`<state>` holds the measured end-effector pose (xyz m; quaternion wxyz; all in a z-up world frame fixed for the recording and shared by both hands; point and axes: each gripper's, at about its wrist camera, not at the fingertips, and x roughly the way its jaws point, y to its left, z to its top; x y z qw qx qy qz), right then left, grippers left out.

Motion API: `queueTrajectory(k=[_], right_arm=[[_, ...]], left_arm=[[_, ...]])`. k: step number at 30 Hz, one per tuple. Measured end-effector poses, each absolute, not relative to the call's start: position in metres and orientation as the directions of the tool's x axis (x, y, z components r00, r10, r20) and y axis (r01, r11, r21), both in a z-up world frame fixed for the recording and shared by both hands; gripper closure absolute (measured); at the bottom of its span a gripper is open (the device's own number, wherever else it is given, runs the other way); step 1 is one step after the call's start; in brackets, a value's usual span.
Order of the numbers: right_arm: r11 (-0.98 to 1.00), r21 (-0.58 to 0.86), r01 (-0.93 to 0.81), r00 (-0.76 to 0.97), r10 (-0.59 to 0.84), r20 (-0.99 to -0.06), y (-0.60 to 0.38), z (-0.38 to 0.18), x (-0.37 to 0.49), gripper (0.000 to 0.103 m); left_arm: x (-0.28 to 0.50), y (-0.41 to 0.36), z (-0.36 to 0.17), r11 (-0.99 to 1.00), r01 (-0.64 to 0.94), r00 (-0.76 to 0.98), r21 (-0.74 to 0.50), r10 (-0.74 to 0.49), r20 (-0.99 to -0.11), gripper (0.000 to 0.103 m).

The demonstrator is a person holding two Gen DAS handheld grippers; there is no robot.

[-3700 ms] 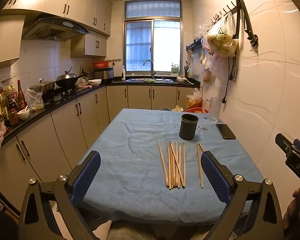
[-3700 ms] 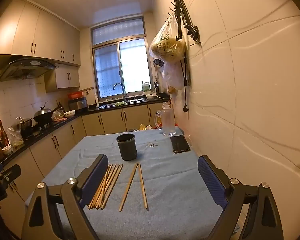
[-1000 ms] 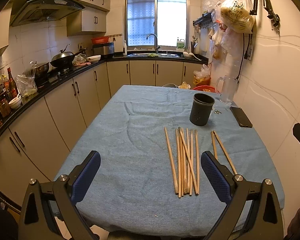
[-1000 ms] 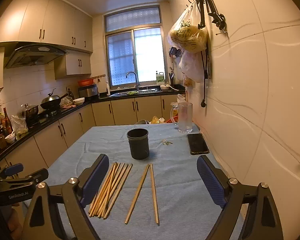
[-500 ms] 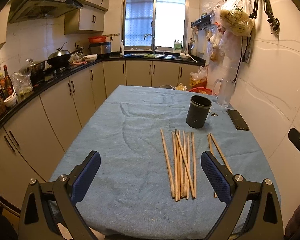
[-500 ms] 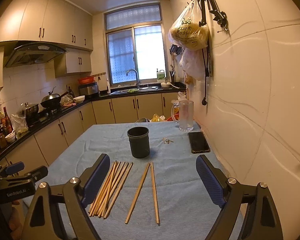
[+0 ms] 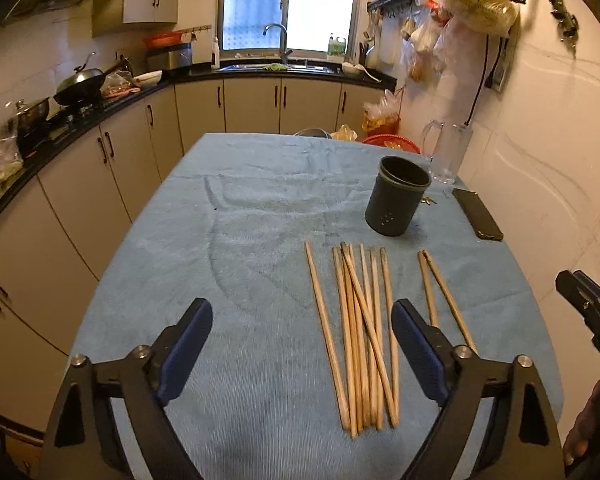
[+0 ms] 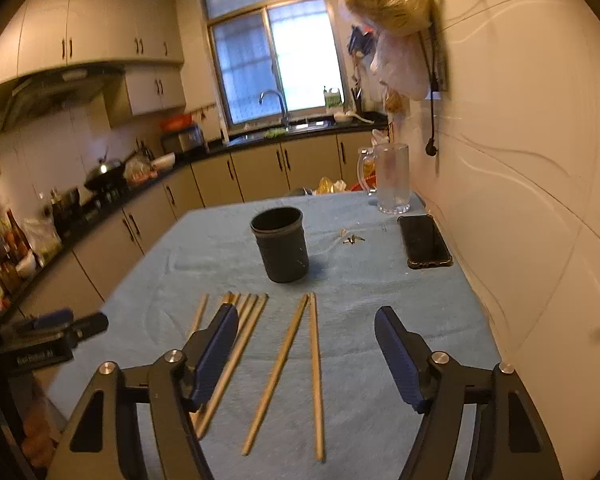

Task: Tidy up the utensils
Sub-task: 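Lower the left gripper onto one wooden chopstick while the right gripper grasps another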

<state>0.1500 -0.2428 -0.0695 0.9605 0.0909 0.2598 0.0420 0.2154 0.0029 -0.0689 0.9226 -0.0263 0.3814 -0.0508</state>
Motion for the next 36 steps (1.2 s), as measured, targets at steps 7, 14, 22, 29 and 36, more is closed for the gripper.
queueTrajectory(k=[7, 14, 22, 29, 36], right_arm=[[0.977, 0.198, -0.079, 0.758, 0.188, -0.624, -0.238, -0.096, 0.218, 0.056], [0.967, 0.226, -0.119, 0.614, 0.251, -0.748, -0.230, -0.146, 0.291, 0.064], [0.970, 0.232, -0.080, 0.543, 0.237, -0.806, -0.238, -0.175, 0.331, 0.071], [0.973, 0.213, -0.093, 0.487, 0.231, -0.843, -0.231, -0.187, 0.350, 0.075], [0.989, 0.108, -0.104, 0.495, 0.145, -0.857, -0.218, -0.187, 0.360, 0.085]], left_arm=[[0.271, 0.001, -0.102, 0.992, 0.104, 0.594, -0.076, -0.123, -0.795, 0.031], [0.313, -0.010, -0.129, 0.982, 0.178, 0.521, -0.059, -0.145, -0.841, 0.042], [0.357, -0.020, -0.159, 0.983, 0.178, 0.417, -0.048, -0.119, -0.901, 0.054], [0.384, -0.027, -0.178, 0.989, 0.146, 0.347, 0.006, -0.046, -0.937, 0.058], [0.400, -0.032, -0.180, 0.986, 0.152, 0.363, 0.066, 0.006, -0.932, 0.069]])
